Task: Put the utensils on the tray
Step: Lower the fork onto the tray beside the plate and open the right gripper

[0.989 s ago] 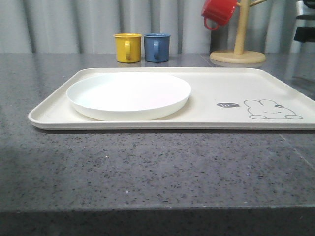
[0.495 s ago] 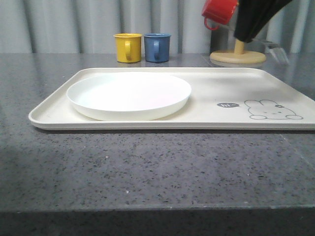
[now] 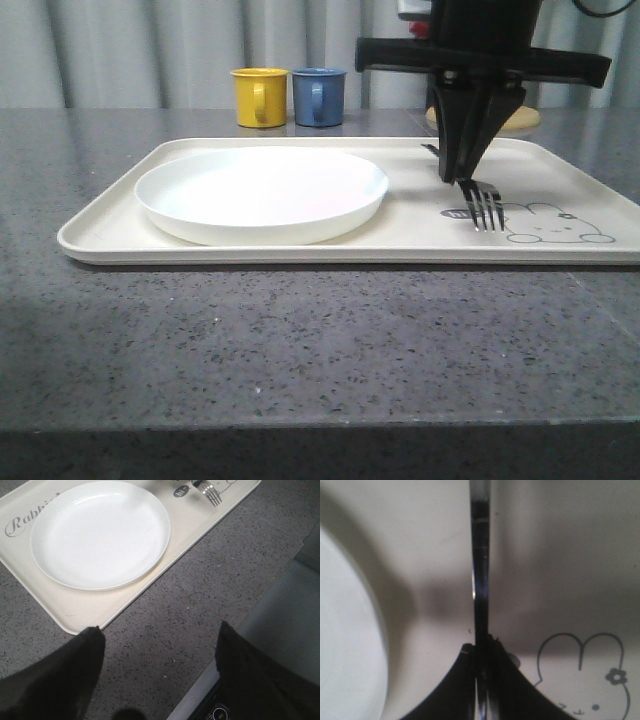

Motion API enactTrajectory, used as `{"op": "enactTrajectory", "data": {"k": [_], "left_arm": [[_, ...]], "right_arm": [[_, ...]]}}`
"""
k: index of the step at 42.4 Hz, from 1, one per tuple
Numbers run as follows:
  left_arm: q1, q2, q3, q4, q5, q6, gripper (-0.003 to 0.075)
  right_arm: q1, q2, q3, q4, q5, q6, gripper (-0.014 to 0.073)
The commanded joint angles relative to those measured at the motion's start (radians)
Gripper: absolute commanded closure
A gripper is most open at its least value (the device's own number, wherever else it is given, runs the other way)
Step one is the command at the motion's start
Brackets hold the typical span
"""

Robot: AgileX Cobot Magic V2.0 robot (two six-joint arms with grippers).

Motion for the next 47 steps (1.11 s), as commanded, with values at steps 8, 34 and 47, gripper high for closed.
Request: {"op": "enactTrajectory", "data": {"k": [8, 34, 47], "left_arm": [[-0.009, -0.004, -0.025, 0.002, -0.067, -0.011, 0.0249], [-0.009, -0.004, -0.025, 0.002, -0.067, -0.011, 0.0249], [-0.009, -0.004, -0.025, 0.002, -0.067, -0.011, 0.0249]], "right_arm": [[0.000, -0.021, -0.033, -0.017, -0.074, 0.029, 0.0500], [-0.023, -0.221, -0.022, -0.315, 0.097, -0.104, 0.0298], [-0.258, -0.393, 0.140, -0.260, 0.063, -0.259, 0.0298]]}}
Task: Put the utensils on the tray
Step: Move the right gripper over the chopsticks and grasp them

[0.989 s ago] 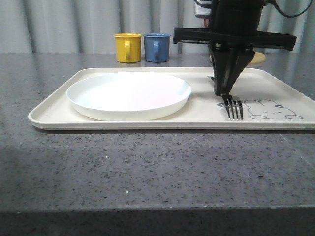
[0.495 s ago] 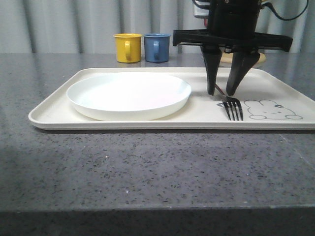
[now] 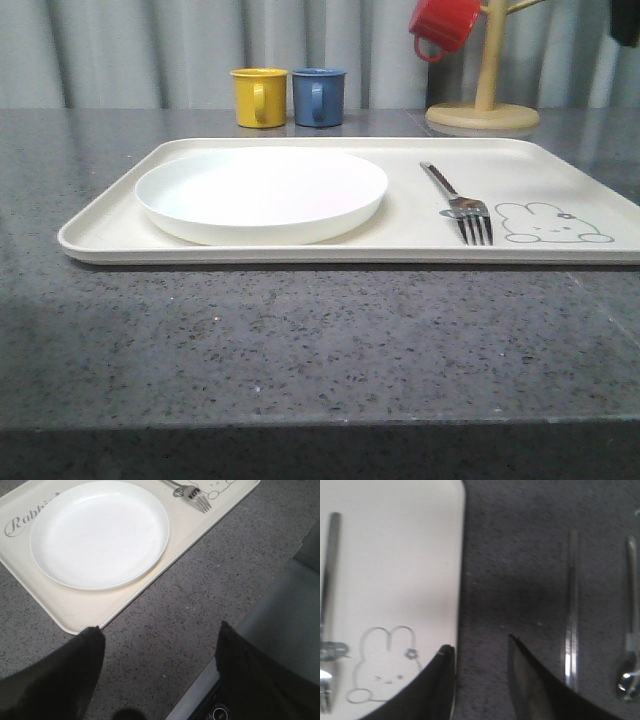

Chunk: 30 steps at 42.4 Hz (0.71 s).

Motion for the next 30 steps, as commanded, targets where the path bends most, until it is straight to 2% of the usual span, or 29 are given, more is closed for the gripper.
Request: {"op": "enactTrajectory", "data": {"k": [1, 9, 14, 30], "left_arm": [[-0.009, -0.004, -0.025, 0.002, -0.067, -0.011, 0.0249], [-0.009, -0.004, -0.025, 0.002, -0.067, -0.011, 0.0249], [-0.009, -0.004, -0.025, 0.002, -0.067, -0.011, 0.0249], [-0.009, -0.004, -0.025, 0.002, -0.067, -0.011, 0.0249]], "right_arm": [[-0.091, -0.062, 0.032, 0.019, 0.060, -0.100, 0.0298], [-0.302, -0.053, 0.103, 0.200, 0.053, -0.288, 0.0298], [-0.379, -0.027, 0.114, 0.225, 0.043, -0.328, 0.0298], [-0.416, 0.075, 0.114, 0.191, -0.004, -0.348, 0.0298]]}}
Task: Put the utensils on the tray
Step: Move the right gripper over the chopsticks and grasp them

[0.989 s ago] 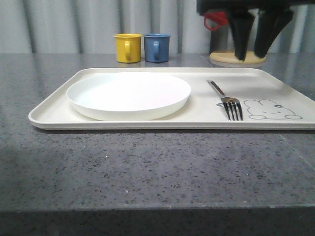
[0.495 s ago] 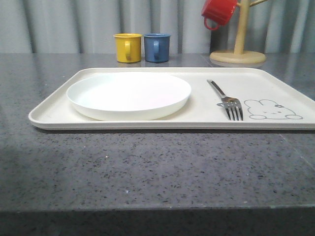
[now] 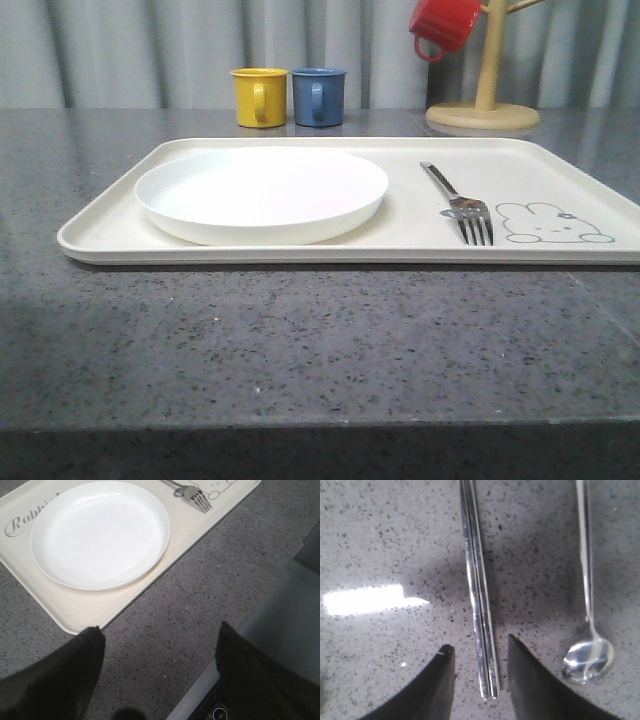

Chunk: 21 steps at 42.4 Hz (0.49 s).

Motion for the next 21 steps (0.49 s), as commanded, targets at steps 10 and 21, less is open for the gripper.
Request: {"op": "enactTrajectory", "data": {"k": [10, 21], "left_arm": [[-0.009, -0.004, -0.025, 0.002, -0.067, -0.011, 0.0249], [-0.009, -0.004, -0.025, 0.002, -0.067, -0.011, 0.0249]], "right_arm": [[-0.007, 0.020, -0.020, -0.021, -0.029, -0.013, 0.0298], [-0.007, 0.023, -0.020, -0.016, -0.081, -0.013, 0.0298]]}}
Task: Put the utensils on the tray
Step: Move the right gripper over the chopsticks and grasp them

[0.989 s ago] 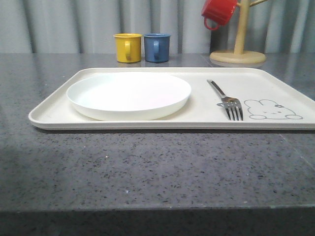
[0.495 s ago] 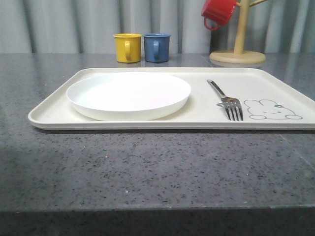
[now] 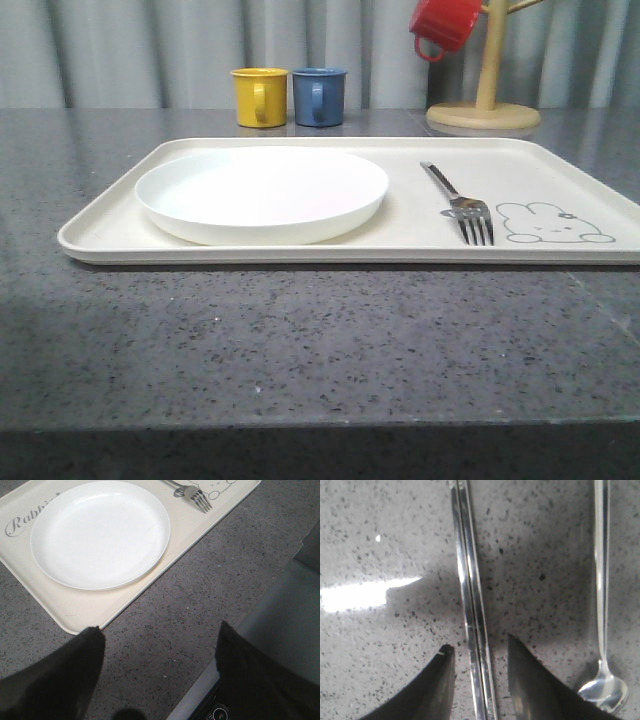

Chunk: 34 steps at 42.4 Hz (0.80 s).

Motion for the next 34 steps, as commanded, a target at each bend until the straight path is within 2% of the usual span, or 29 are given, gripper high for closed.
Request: {"op": "enactTrajectory", "data": {"k": [1, 16, 34], "left_arm": [[-0.009, -0.004, -0.025, 0.002, -0.067, -0.011, 0.0249], [-0.009, -0.004, -0.025, 0.002, -0.067, -0.011, 0.0249], [-0.009, -0.004, -0.025, 0.002, -0.067, -0.011, 0.0249]], "right_arm": [[-0.007, -0.037, -0.020, -0.007, -0.023, -0.012, 0.0298], [-0.007, 0.007, -0.020, 0.023, -0.014, -0.012, 0.0302], [-0.007, 0.024, -0.020, 0.020, -0.010, -0.020, 0.0539]]}}
